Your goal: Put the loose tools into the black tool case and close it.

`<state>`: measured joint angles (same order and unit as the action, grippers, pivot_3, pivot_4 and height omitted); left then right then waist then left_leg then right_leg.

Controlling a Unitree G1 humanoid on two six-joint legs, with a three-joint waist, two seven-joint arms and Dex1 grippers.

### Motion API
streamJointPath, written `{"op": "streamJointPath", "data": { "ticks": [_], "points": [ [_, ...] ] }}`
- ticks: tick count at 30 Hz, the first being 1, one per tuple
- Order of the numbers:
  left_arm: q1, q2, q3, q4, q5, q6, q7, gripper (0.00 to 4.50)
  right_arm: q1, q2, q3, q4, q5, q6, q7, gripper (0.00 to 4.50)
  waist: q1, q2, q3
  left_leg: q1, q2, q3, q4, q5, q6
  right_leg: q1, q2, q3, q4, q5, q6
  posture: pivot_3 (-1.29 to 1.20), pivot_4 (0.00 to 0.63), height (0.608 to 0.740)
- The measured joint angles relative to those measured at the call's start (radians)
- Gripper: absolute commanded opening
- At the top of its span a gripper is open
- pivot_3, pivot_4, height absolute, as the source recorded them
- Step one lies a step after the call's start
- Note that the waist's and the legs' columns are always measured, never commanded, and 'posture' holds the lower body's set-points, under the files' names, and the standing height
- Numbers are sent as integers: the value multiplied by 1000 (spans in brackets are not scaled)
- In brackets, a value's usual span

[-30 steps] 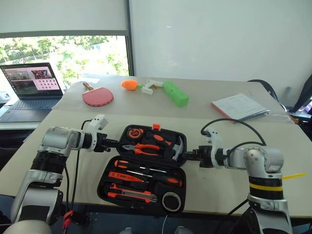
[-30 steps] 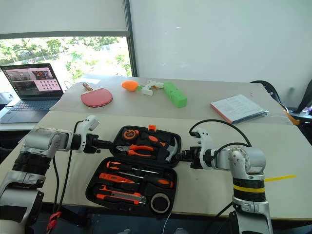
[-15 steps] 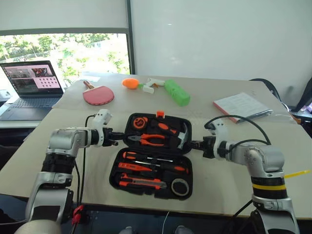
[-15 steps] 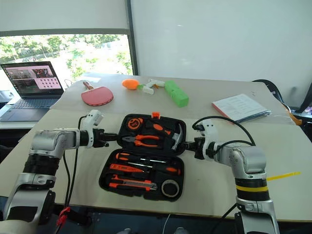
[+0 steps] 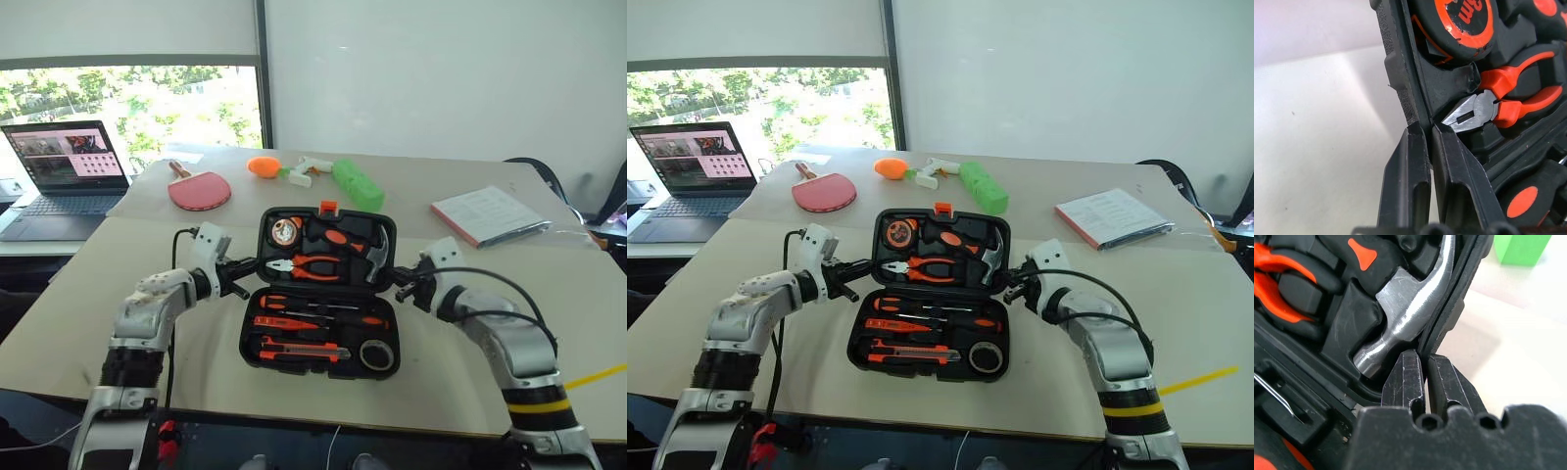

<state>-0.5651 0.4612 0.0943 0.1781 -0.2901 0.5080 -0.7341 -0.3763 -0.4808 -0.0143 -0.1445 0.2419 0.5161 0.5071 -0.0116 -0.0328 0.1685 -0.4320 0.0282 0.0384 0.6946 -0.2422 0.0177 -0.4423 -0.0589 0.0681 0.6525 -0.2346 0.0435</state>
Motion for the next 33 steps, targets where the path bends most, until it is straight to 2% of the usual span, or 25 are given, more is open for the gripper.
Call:
{"op": "streamJointPath", "data": {
  "ticks": [8,15,25,31,32,33],
  "points": [
    [109,-24,-21,-50,89,-249,86,0,142,-23,33,-46,-138,-336,4,28,-2,0,0,3,0,0,0,0,0,3,1,0,-1,1,0,0,150,738],
    [180,-25,-32,-85,141,-387,136,0,205,-55,59,-15,-321,-639,-71,28,-3,0,0,6,1,1,0,0,-1,5,1,1,-1,1,-1,0,150,738],
    [267,-19,-37,-102,211,-562,158,0,279,-94,71,87,-476,-927,-147,28,-3,0,0,8,1,2,-1,0,-1,6,1,1,-2,1,-1,0,150,738],
    [305,-6,-37,-118,214,-590,158,0,303,-116,74,130,-535,-1047,-184,28,-4,0,0,11,2,2,-1,0,-1,10,1,1,-3,1,-1,0,150,738],
    [307,-2,-38,-122,214,-589,158,0,306,-118,74,132,-536,-1055,-184,428,-5,0,0,11,2,2,-1,0,-1,10,1,1,-3,1,-1,0,150,738],
    [311,1,-37,-129,212,-580,158,362,310,-119,75,133,-536,-1064,-184,869,-6,0,0,11,2,2,-1,0,-1,10,1,1,-3,1,-1,0,150,738]
  ]
}}
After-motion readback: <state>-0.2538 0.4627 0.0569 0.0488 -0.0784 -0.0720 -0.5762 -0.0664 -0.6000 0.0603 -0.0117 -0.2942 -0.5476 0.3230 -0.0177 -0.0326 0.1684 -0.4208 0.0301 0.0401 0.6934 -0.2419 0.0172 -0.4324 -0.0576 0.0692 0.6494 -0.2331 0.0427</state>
